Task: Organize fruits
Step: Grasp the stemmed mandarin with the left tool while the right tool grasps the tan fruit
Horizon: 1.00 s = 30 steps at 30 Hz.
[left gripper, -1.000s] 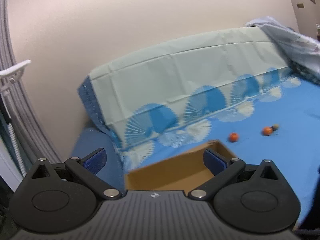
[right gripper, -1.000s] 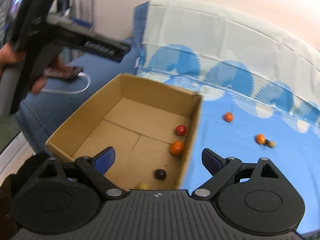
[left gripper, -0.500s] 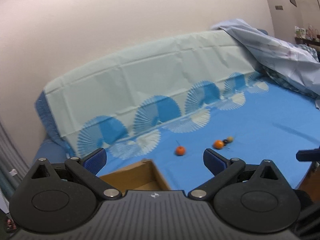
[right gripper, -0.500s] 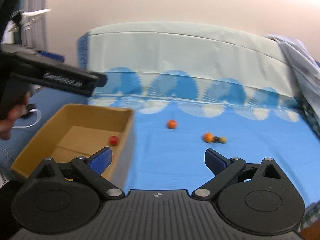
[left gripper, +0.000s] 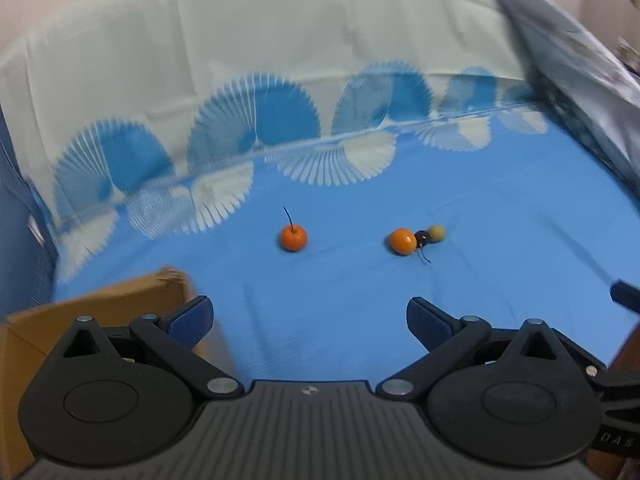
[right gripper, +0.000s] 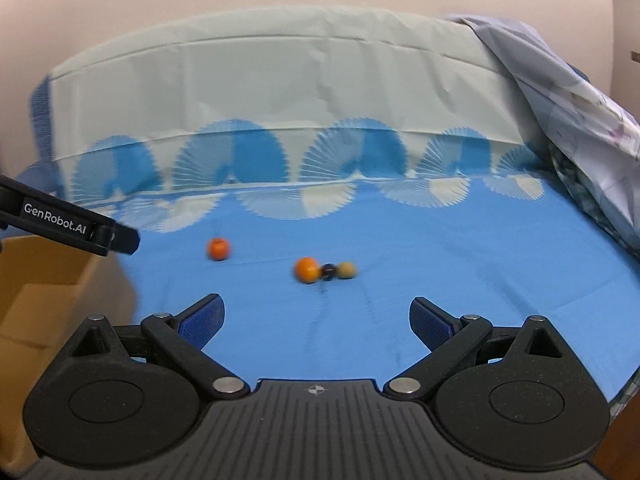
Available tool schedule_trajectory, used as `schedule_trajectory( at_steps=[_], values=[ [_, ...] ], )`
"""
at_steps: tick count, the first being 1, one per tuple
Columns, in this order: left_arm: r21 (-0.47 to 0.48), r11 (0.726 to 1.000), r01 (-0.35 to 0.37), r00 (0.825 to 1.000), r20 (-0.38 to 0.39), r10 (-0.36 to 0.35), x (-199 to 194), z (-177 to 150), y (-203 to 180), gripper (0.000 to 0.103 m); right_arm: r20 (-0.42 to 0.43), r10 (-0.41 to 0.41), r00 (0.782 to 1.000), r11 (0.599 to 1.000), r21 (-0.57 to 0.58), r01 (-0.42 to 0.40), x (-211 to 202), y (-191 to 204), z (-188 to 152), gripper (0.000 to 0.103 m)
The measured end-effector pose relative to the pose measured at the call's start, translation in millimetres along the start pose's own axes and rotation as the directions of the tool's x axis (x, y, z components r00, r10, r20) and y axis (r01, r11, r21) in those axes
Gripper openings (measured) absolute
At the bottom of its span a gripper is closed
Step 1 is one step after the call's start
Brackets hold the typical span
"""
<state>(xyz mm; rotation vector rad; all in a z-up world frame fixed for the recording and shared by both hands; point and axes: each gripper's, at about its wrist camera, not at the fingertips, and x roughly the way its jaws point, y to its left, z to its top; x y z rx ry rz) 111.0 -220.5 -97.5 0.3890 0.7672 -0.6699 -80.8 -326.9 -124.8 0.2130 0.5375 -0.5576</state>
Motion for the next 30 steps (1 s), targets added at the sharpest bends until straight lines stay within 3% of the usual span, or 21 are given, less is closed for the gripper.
schedule_trajectory(
  at_steps=[4, 10, 17, 19, 23, 26, 30],
  values=[
    [-0.071, 0.997, -0.019, 0.999, -0.036, 0.016, 59.6, 23.2, -1.6, 0.103, -0.016, -0.045, 0.999, 0.999, 0.015, 0.046, 58.1, -24.1, 2.2, 0.099],
    [-0.087, 0.994, -0.074, 0.995, -0.078, 0.067, 152.7, 48.0, 0.7, 0.103, -0.070, -0.118, 0.991, 0.993, 0.016, 0.119, 160.4, -52.9, 0.2, 0.099],
    [-0.167, 0.978, -0.126, 0.982, -0.160, 0.099, 235.6, 63.8, 18.8, 0.103, -0.130, -0.134, 0.982, 0.988, -0.090, 0.123, 260.8, -49.9, -13.7, 0.099],
    [-0.168, 0.974, -0.151, 0.976, -0.184, 0.119, 255.0, 63.6, 23.6, 0.103, -0.156, -0.111, 0.982, 0.991, -0.096, 0.097, 280.3, -44.6, -16.7, 0.099],
    [-0.192, 0.963, -0.187, 0.955, -0.265, 0.133, 284.9, 54.4, 36.5, 0.103, -0.085, -0.090, 0.992, 0.993, -0.090, 0.082, 293.0, -31.1, -18.6, 0.100],
    [-0.265, 0.949, -0.170, 0.961, -0.258, 0.100, 285.8, 48.8, 46.7, 0.103, -0.087, -0.077, 0.993, 0.995, -0.070, 0.071, 296.8, -31.5, -16.9, 0.100],
    [-0.249, 0.951, -0.183, 0.957, -0.266, 0.115, 287.0, 53.0, 46.2, 0.103, -0.074, -0.053, 0.996, 0.995, -0.092, 0.046, 294.7, -28.8, -16.7, 0.093]
  ],
)
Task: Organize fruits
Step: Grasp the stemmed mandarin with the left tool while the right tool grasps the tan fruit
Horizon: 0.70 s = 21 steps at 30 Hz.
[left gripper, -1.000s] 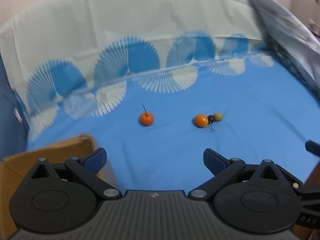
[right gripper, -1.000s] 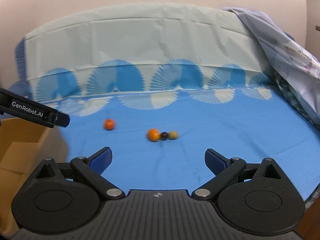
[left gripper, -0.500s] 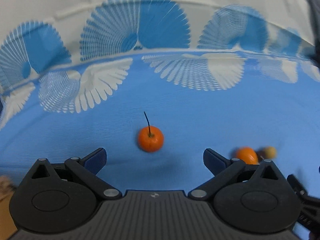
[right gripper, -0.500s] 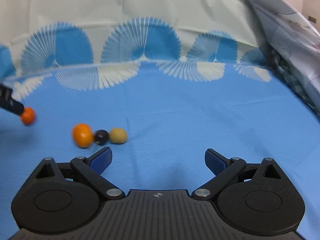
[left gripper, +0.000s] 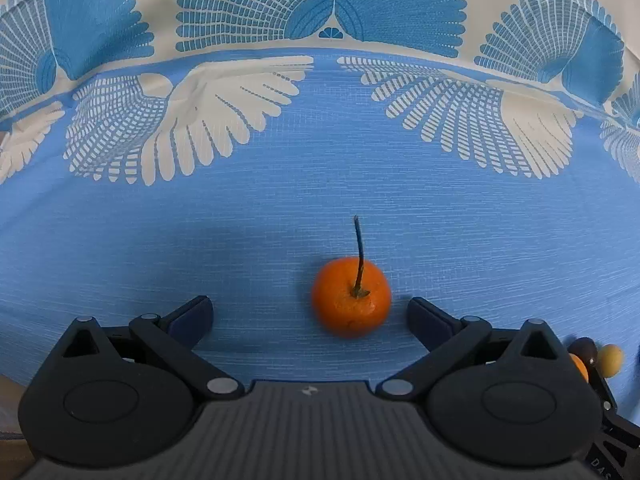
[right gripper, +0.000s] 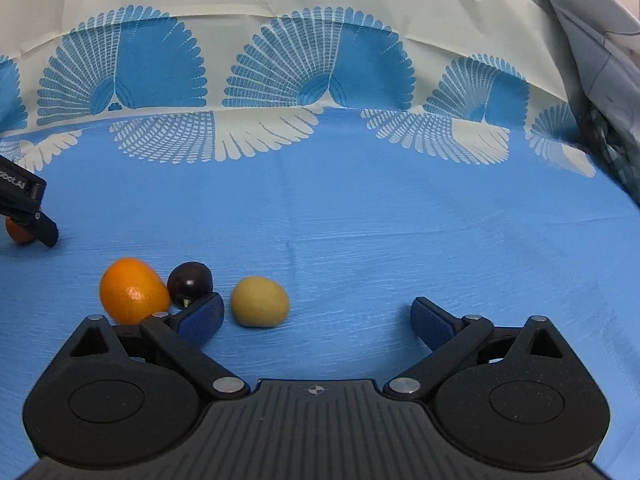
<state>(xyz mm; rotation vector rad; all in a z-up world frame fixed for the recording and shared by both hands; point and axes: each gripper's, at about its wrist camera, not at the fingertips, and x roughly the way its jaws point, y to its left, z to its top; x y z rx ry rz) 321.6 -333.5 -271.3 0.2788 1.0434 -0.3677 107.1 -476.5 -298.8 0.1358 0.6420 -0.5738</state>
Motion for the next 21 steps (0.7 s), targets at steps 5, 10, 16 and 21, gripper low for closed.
schedule_trajectory(
  at_steps=[5, 10, 16, 21],
  values=[
    [0.039, 0.998, 0.038, 0.996, 0.078, -0.041, -19.6, 1.3, -9.1, 0.041, 0.021, 0.042, 0.999, 0.988, -0.153, -0.038, -17.6, 24.4, -2.9, 0.030],
    [0.070, 0.996, 0.049, 0.995, 0.079, -0.054, -39.8, -10.2, -8.1, 0.040, -0.054, -0.176, 0.983, 0.984, -0.013, 0.176, -29.9, -1.9, -0.7, 0.030],
    [0.122, 0.983, 0.135, 0.982, 0.117, -0.149, -96.5, -46.2, -9.7, 0.040, -0.048, -0.150, 0.988, 0.973, 0.173, 0.156, -93.5, -45.5, -7.3, 0.030],
    [0.171, 0.970, 0.174, 0.964, 0.173, -0.204, -172.5, -77.6, -10.4, 0.040, 0.012, -0.098, 0.995, 0.968, 0.235, 0.093, -157.8, -47.5, 1.4, 0.030]
  ],
)
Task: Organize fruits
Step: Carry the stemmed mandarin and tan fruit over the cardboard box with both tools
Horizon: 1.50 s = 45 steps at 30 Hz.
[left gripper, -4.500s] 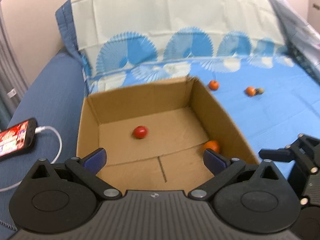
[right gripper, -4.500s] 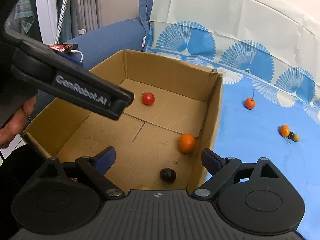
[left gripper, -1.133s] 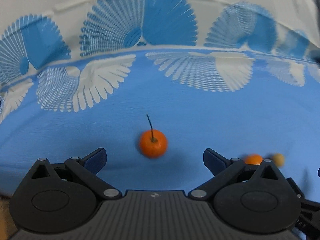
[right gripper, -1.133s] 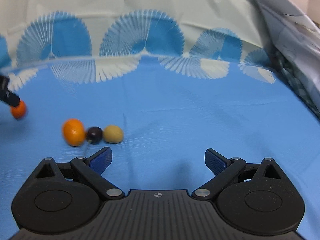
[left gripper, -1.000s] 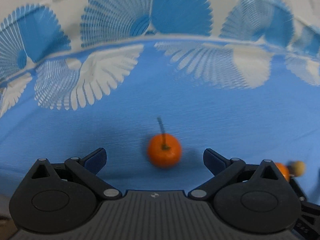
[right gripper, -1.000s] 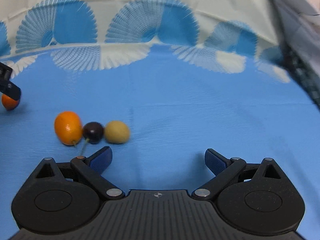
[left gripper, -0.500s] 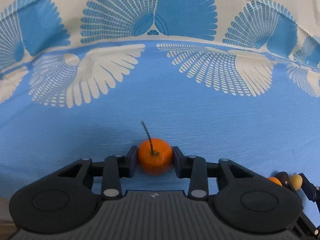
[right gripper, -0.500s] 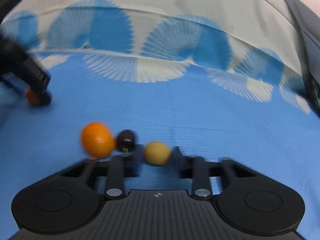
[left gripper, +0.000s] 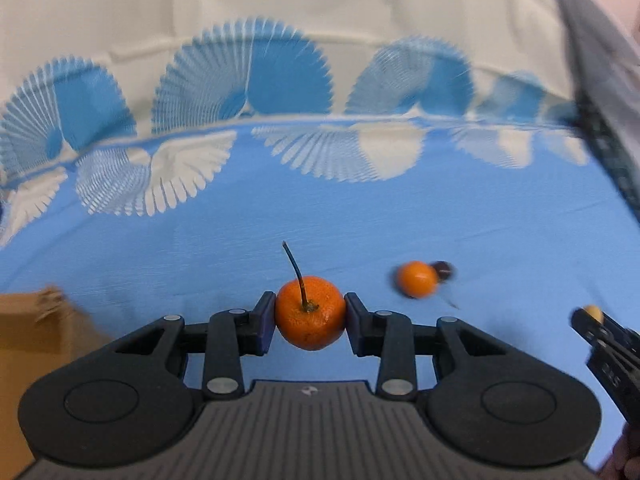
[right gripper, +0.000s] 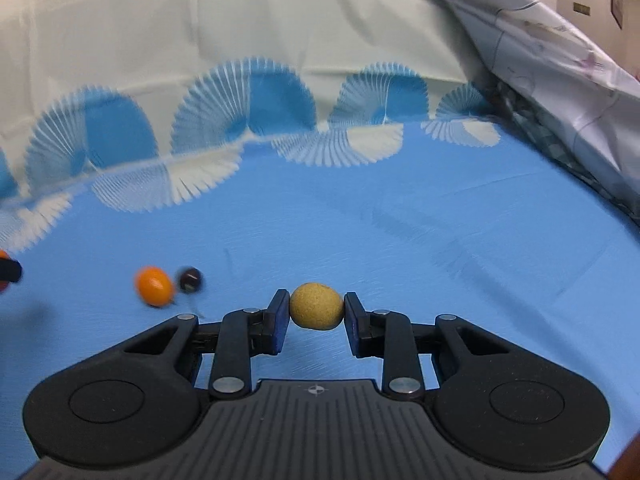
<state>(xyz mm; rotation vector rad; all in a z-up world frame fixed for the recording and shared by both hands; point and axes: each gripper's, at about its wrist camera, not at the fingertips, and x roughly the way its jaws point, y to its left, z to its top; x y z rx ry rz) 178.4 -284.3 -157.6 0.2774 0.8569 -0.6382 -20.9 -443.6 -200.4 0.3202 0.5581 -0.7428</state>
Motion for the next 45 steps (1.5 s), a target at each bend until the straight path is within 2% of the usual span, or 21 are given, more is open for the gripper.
schedule_trajectory(
  at_steps=[5, 11, 17, 24, 28, 34, 40, 45],
  values=[
    [0.033, 0.999, 0.005, 0.999, 0.046, -0.006, -85.3, -15.6, -13.4, 0.040, 0.063, 0.109, 0.992, 0.994, -0.008, -0.109, -81.4, 10.0, 7.9, 0.030],
    [0.053, 0.998, -0.039, 0.999, 0.033, 0.037, -167.1, -50.1, -10.8, 0.040, 0.092, 0.223, 0.970, 0.974, -0.055, -0.219, -164.1, 25.3, 5.7, 0.030],
    [0.023, 0.996, -0.091, 0.996, 0.027, 0.090, -231.9, -94.9, 17.0, 0.041, 0.074, 0.331, 0.941, 0.940, -0.110, -0.323, -239.7, 46.6, -16.9, 0.030],
    [-0.021, 0.987, -0.159, 0.987, 0.019, 0.159, -299.7, -162.5, 55.5, 0.041, 0.015, 0.449, 0.894, 0.880, -0.180, -0.439, -318.7, 88.1, -60.0, 0.031],
    [-0.064, 0.983, -0.175, 0.984, 0.014, 0.176, -328.7, -197.8, 76.0, 0.040, -0.005, 0.489, 0.872, 0.848, -0.232, -0.476, -348.4, 109.2, -77.9, 0.031],
    [-0.092, 0.973, -0.210, 0.976, 0.039, 0.214, -360.7, -242.2, 94.3, 0.040, -0.053, 0.516, 0.855, 0.816, -0.272, -0.510, -378.8, 129.1, -96.9, 0.031],
    [-0.133, 0.972, -0.195, 0.977, 0.062, 0.204, -378.3, -260.2, 106.9, 0.041, -0.027, 0.521, 0.853, 0.803, -0.323, -0.501, -404.8, 139.5, -103.1, 0.031],
    [-0.151, 0.972, -0.178, 0.979, 0.077, 0.191, -385.0, -262.6, 112.4, 0.041, -0.007, 0.519, 0.855, 0.799, -0.352, -0.488, -416.5, 144.9, -102.8, 0.031]
  ],
)
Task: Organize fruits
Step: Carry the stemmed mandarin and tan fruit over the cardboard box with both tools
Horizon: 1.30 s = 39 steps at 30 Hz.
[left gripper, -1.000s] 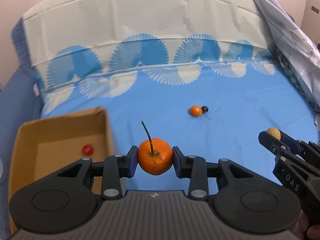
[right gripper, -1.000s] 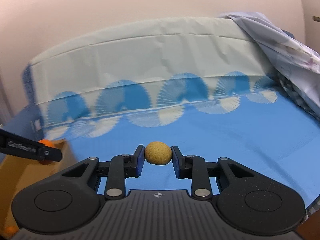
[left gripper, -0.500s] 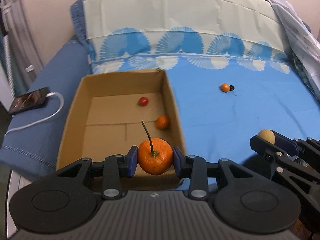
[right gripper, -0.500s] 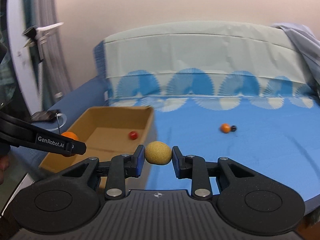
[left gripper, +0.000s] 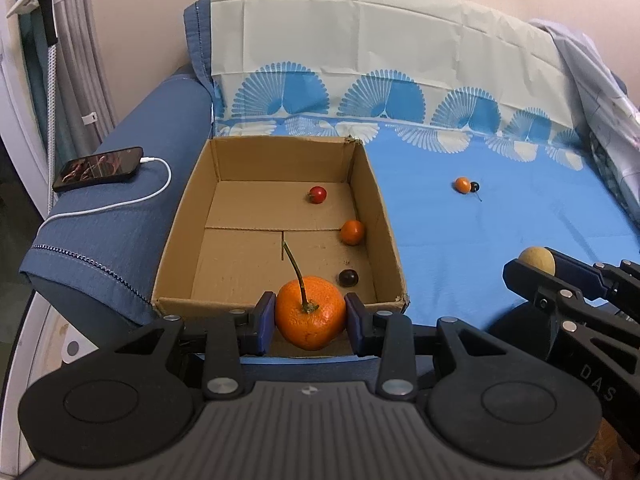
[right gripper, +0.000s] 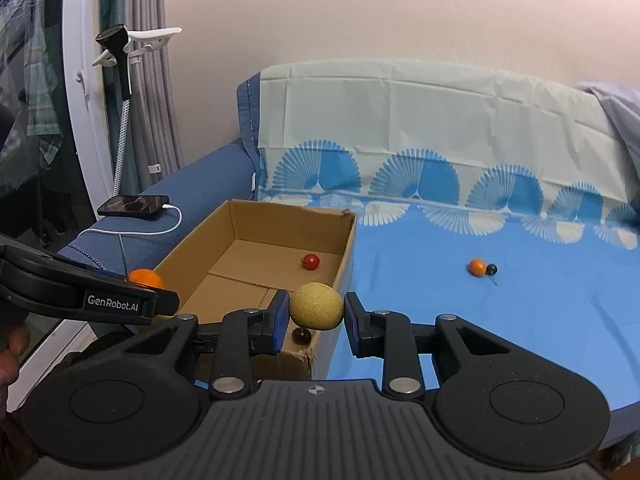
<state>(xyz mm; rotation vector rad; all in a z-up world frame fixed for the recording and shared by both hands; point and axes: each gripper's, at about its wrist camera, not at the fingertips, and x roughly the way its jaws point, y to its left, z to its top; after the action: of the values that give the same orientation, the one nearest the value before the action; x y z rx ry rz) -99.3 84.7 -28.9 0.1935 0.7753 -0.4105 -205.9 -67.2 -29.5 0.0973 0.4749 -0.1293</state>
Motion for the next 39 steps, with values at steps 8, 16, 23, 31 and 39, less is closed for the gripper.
schedule_trajectory(
  at_steps=[8, 16, 23, 31, 39],
  values=[
    [-0.029, 1.000, 0.011, 1.000, -0.004, -0.011, 4.1, 0.9, 10.5, 0.041, -0.010, -0.010, 1.000, 1.000, -0.024, 0.010, 3.6, 7.8, 3.4, 0.031],
    [-0.060, 0.998, 0.002, 0.999, -0.039, -0.005, 23.7, 9.8, 29.4, 0.041, -0.046, -0.011, 0.999, 0.999, -0.046, 0.009, 25.9, 10.7, 6.1, 0.031],
    [-0.090, 0.995, -0.037, 0.997, -0.068, 0.031, 56.2, 30.9, 54.4, 0.041, -0.084, -0.009, 0.996, 0.997, -0.076, 0.002, 63.1, 16.8, 14.0, 0.031],
    [-0.110, 0.992, -0.065, 0.993, -0.110, 0.053, 103.8, 57.1, 71.2, 0.040, -0.145, 0.024, 0.989, 0.995, -0.090, -0.037, 121.6, 28.1, 22.3, 0.031],
    [-0.104, 0.992, -0.077, 0.981, -0.184, 0.057, 157.3, 67.6, 78.7, 0.041, -0.213, 0.044, 0.976, 0.993, -0.098, -0.066, 179.8, 35.7, 25.4, 0.031]
  ],
)
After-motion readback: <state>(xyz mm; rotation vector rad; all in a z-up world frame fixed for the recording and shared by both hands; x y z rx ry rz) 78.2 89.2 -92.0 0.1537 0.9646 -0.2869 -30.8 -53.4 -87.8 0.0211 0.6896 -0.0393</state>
